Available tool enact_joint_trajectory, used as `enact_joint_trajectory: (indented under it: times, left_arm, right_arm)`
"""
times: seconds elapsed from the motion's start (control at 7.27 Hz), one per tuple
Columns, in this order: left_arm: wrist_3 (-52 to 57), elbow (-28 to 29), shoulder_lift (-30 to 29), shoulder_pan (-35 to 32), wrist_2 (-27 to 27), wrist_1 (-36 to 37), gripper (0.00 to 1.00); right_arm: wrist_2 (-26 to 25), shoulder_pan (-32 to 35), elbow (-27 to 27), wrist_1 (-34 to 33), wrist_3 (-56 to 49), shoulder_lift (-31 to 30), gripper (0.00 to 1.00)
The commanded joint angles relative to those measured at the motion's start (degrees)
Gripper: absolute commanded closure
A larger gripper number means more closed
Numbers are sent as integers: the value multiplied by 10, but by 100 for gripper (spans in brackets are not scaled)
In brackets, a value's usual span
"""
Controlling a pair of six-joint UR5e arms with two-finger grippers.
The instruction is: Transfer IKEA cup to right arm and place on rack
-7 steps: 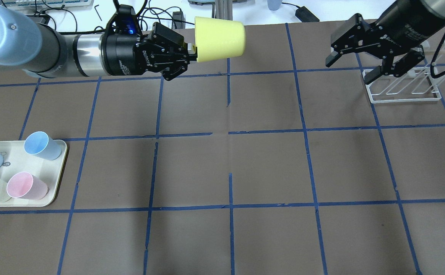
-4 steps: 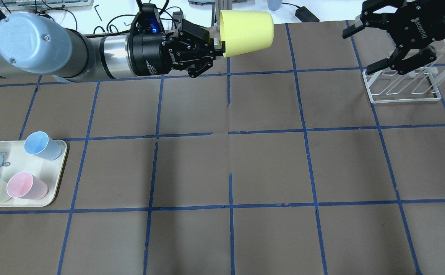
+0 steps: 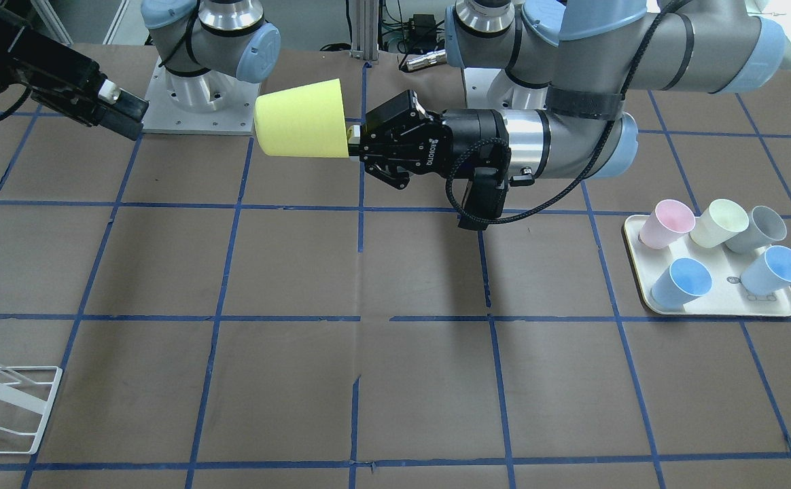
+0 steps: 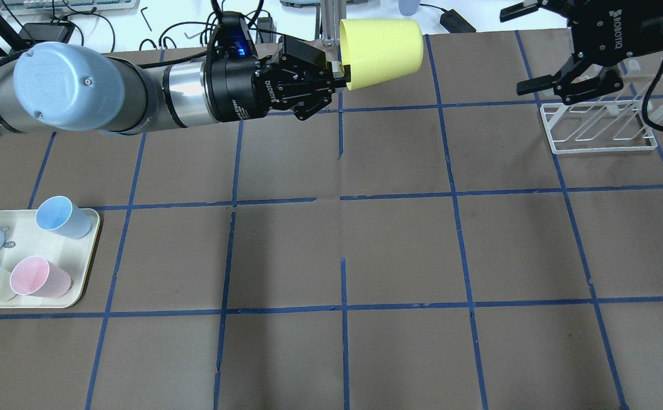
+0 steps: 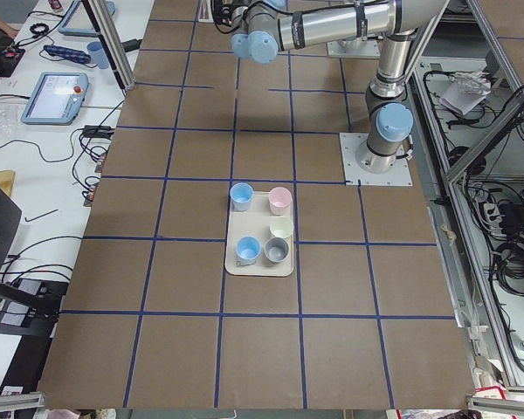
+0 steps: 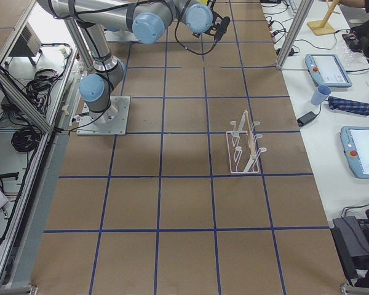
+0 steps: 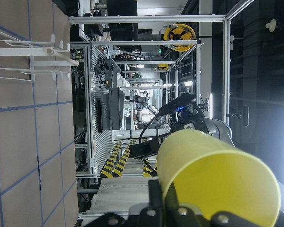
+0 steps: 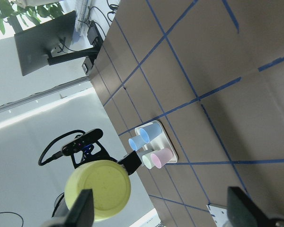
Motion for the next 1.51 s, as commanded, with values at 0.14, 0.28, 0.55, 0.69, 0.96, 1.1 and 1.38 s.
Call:
enact_joint_trajectory:
  times: [0.14,0.28,0.55,0.69,0.96,1.1,1.38]
  left_arm:
    - [-3,-4,5,-21,-28,12,100]
    - [-2,-9,1,-23,-28,23,100]
    - [-2,-18,5,-23,-28,29,100]
    - [-2,-18,2,-25,-28,35,100]
    - [-2,-18,3,-25,-28,36,100]
    - [-2,-18,1,-25,-28,36,100]
    - [-2,-18,2,-25,-28,37,100]
  right_arm:
    - [76,12,21,2,4,-4,0]
    - [84,13,21,2,4,-7,0]
    - [85,34,23,2,6,-12,0]
    - [84,48,24,1,7,-11,0]
    - [83,52,25,1,8,-11,0]
    - [83,54,36,1,8,-12,0]
    - [84,66,42,0,10,-12,0]
